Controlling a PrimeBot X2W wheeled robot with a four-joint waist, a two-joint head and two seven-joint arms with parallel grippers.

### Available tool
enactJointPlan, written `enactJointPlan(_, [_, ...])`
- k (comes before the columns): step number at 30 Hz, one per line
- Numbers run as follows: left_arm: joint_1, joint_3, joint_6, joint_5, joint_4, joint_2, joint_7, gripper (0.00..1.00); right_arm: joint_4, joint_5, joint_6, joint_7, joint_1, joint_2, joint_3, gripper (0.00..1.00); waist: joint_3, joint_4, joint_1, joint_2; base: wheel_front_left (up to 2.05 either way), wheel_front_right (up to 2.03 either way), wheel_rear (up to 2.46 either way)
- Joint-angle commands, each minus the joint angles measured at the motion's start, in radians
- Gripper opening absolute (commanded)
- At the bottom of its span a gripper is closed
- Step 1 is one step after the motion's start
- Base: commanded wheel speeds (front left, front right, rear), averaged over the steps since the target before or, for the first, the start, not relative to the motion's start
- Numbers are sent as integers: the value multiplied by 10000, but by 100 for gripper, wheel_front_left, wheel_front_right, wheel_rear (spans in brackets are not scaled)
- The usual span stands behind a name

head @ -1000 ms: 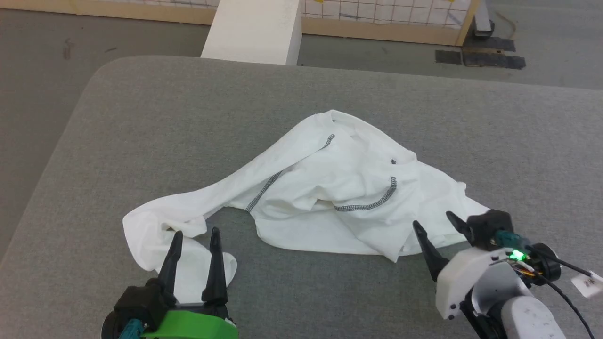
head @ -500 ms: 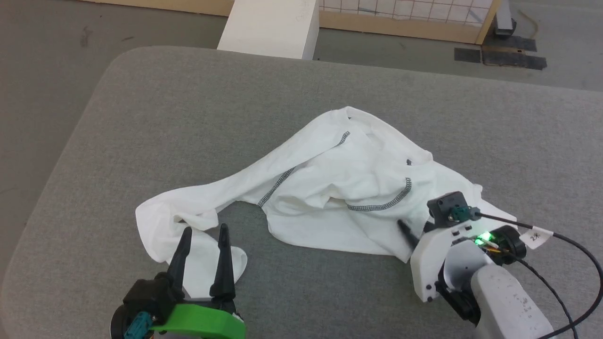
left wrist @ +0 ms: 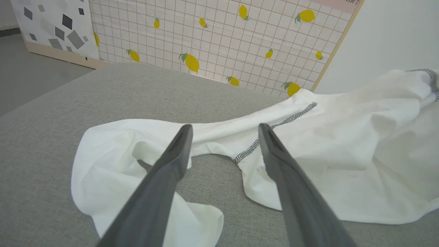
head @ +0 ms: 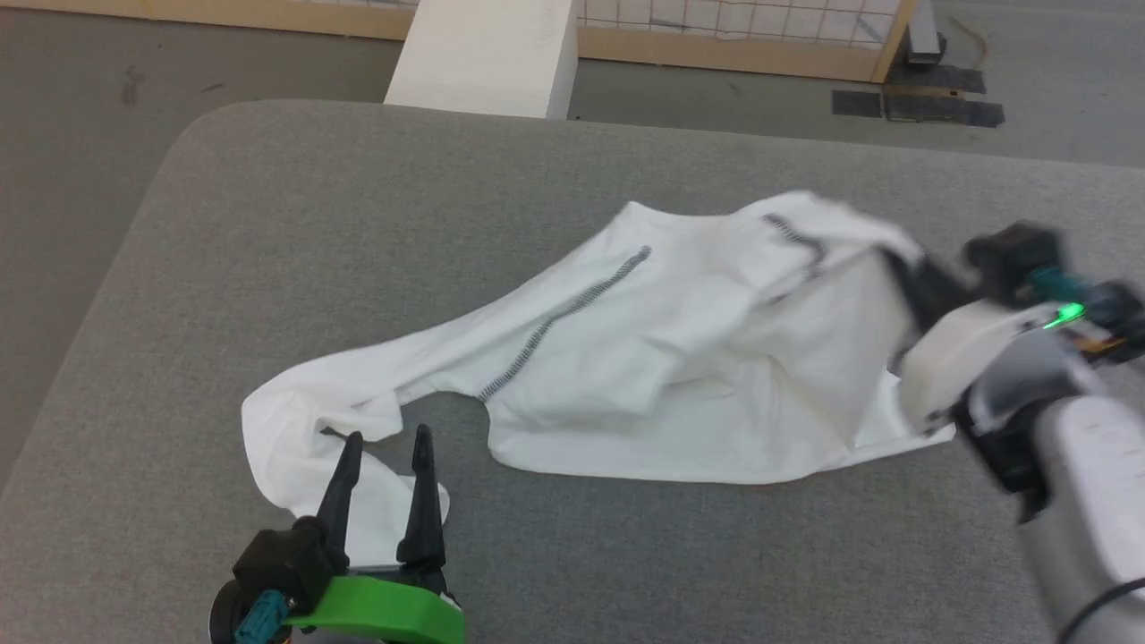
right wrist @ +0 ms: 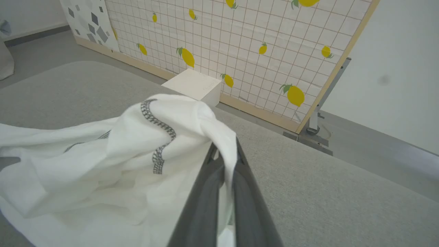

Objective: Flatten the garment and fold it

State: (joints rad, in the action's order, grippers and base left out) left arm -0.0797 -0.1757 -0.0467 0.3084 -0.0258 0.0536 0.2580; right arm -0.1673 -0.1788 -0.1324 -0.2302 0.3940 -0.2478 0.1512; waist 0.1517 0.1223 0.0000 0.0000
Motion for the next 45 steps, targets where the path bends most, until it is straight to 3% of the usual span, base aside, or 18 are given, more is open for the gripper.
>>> enactJointPlan(1, [113,-13,-55,129,31,-33,38,100,404,-38,17,-180,236,-288,-293,0,-77,-120,0,0,0,0,0])
enactJointPlan(10, [136,-109,9,174,71,-33,38,100,2257,-506,17,-2342,336,-1447,-2060,0,-45,-95,0,0,0,0,0])
enactJointPlan(16, [139,-225,6,268,175,-33,38,100,1885,-316,17,-3874,-1174,-1713,-3923,0,85,232,0,0,0,0,0])
enactJointPlan(20, [137,-237,24,285,260,-33,38,100,1139,183,17,-3664,-2236,-1546,-4857,0,147,324,0,0,0,0,0])
enactJointPlan(22, [145,-222,40,283,299,-33,38,100,812,426,17,-3213,-2415,-1381,-5157,47,142,320,0,0,0,0,0])
enactJointPlan(23, [151,-208,53,265,320,-33,38,100,642,553,17,-2972,-2470,-1324,-5146,91,126,286,0,0,0,0,0])
enactJointPlan(24, [158,-196,67,248,338,-33,38,100,500,596,17,-2789,-2458,-1247,-5157,100,109,251,0,0,0,0,0])
enactJointPlan(30, [198,-253,178,195,499,-33,38,100,224,765,17,-1822,-2016,-1314,-4566,100,-116,-23,0,0,0,0,0])
enactJointPlan(36, [155,-316,222,222,578,-34,38,100,1089,813,17,-1078,-1462,-1595,-3733,100,-262,-184,0,0,0,0,0])
enactJointPlan(45, [95,-351,273,248,629,-34,38,100,2767,-759,17,-2575,-1910,-1375,-625,100,-182,26,0,0,0,0,0])
